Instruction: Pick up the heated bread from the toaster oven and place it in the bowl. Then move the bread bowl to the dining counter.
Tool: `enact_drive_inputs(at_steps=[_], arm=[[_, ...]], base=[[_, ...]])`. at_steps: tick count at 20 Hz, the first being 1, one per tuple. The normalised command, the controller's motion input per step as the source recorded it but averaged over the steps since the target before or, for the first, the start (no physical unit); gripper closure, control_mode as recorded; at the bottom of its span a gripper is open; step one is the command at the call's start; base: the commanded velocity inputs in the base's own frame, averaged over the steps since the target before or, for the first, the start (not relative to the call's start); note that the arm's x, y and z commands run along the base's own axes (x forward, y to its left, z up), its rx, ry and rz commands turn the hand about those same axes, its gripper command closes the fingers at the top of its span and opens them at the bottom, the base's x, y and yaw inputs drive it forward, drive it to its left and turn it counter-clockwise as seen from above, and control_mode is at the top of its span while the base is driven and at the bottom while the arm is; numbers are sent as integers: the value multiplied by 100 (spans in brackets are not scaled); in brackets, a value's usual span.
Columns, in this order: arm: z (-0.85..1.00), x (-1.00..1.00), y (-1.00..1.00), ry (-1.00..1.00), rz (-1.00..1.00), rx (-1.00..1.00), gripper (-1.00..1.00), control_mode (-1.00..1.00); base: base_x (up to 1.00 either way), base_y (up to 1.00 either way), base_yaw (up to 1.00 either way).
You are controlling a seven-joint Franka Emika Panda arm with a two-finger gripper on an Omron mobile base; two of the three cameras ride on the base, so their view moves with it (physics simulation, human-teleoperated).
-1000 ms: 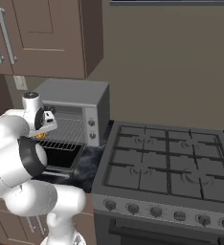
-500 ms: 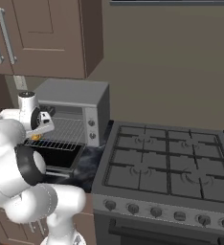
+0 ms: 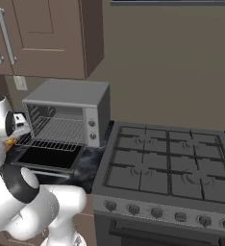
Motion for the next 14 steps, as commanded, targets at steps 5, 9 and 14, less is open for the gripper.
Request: enact_drive_inputs(at_steps=[5, 9, 14], arm=[[3, 10, 100, 0, 0, -4, 100, -100], [-3, 48, 96, 2, 0, -6, 100, -100], [-7, 20, 50, 0, 8, 0, 100, -100]], base=[[0, 0, 0], [0, 0, 0], [0, 0, 0]])
